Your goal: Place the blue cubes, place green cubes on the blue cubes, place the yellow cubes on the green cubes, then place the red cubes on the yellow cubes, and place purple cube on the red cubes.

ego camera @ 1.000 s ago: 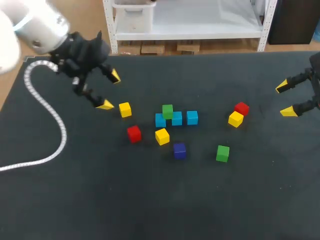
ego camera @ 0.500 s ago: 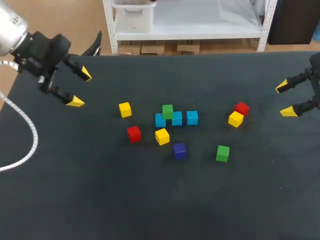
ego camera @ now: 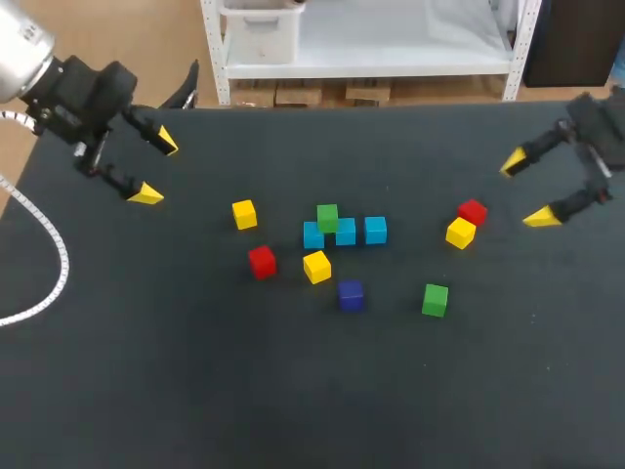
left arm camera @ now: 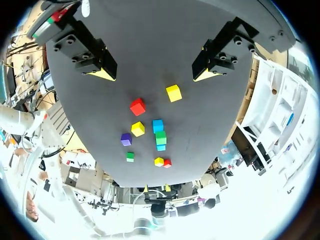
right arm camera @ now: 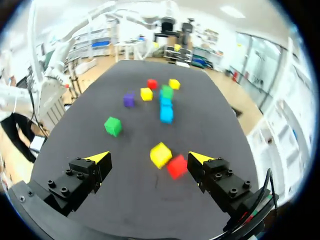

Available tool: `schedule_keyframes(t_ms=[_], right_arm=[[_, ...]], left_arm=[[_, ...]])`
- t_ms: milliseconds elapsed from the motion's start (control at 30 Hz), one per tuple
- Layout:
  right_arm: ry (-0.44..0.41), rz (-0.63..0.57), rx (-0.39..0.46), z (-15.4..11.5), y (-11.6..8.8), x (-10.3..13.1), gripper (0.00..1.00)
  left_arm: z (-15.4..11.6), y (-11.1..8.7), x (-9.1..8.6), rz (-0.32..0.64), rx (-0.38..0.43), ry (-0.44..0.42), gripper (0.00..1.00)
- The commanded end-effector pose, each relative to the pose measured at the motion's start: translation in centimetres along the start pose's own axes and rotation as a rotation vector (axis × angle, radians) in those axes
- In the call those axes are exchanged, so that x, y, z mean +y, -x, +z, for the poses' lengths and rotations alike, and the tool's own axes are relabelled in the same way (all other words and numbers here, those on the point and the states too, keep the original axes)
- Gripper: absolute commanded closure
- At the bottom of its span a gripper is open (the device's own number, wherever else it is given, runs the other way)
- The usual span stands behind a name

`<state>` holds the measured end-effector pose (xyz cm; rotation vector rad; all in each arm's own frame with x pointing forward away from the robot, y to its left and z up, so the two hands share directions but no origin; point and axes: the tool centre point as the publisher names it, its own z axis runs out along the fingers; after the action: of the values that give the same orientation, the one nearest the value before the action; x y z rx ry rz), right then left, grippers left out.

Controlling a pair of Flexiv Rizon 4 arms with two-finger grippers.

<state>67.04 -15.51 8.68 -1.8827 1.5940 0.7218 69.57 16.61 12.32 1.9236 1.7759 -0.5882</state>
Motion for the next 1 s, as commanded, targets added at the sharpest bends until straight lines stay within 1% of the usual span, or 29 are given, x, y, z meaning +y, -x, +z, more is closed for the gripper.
schedule_keyframes(t_ms=[33,67,100,167,233,267,300,333,400,533,633,700,767,800,867,1000], right_arm=[[0.045,-0.197,-0.076,2.6,2.8,2.0,0.00],[0.070,-0.232,-0.091,2.8,3.1,2.2,0.00],[0.127,-0.278,-0.114,3.4,3.6,2.3,0.00],[0.242,-0.359,-0.109,4.3,4.2,2.4,0.00],[0.317,-0.427,-0.103,4.9,4.5,2.6,0.00],[0.378,-0.477,-0.106,5.3,4.8,2.7,0.00],[0.437,-0.523,-0.096,5.7,4.9,3.0,0.00],[0.475,-0.555,-0.084,6.1,5.3,3.2,0.00],[0.578,-0.625,-0.077,6.8,5.5,3.7,0.00],[0.748,-0.733,-0.013,8.5,5.9,4.7,0.00],[0.850,-0.783,0.066,9.7,5.8,5.6,0.00],[0.897,-0.818,0.086,10.4,5.6,6.2,0.00],[0.943,-0.852,0.076,11.0,5.4,6.9,0.00],[0.976,-0.876,0.095,11.3,5.3,7.2,0.00],[1.017,-0.908,0.094,11.7,5.1,7.7,0.00],[1.113,-0.981,0.090,12.1,4.7,7.9,0.00]], left_arm=[[0.0,-0.1,0.1,0.002,-0.001,-0.002,0.00],[0.0,-0.1,0.1,0.002,-0.001,-0.002,0.00],[0.0,-0.1,0.1,0.002,-0.001,-0.002,0.00],[0.0,-0.1,0.1,0.002,-0.001,-0.002,0.00],[0.0,-0.1,0.1,0.002,-0.001,-0.002,0.00],[0.0,-0.1,0.1,0.002,-0.001,-0.002,0.00],[0.0,-0.1,0.1,0.002,-0.001,-0.002,0.00],[0.0,-0.1,0.1,0.002,-0.001,-0.002,0.00],[0.0,-0.1,0.1,0.002,-0.001,-0.002,0.00],[0.0,-0.1,0.1,0.002,-0.001,-0.002,0.00],[0.0,-0.1,0.1,0.002,-0.001,-0.002,0.00],[0.0,-0.1,0.1,0.002,-0.001,-0.002,0.00],[0.0,-0.1,0.1,0.002,-0.001,-0.002,0.00],[0.0,-0.1,0.1,0.002,-0.001,-0.002,0.00],[0.0,-0.1,0.1,0.002,-0.001,-0.002,0.00],[0.0,-0.1,0.1,0.002,-0.001,-0.002,0.00]])
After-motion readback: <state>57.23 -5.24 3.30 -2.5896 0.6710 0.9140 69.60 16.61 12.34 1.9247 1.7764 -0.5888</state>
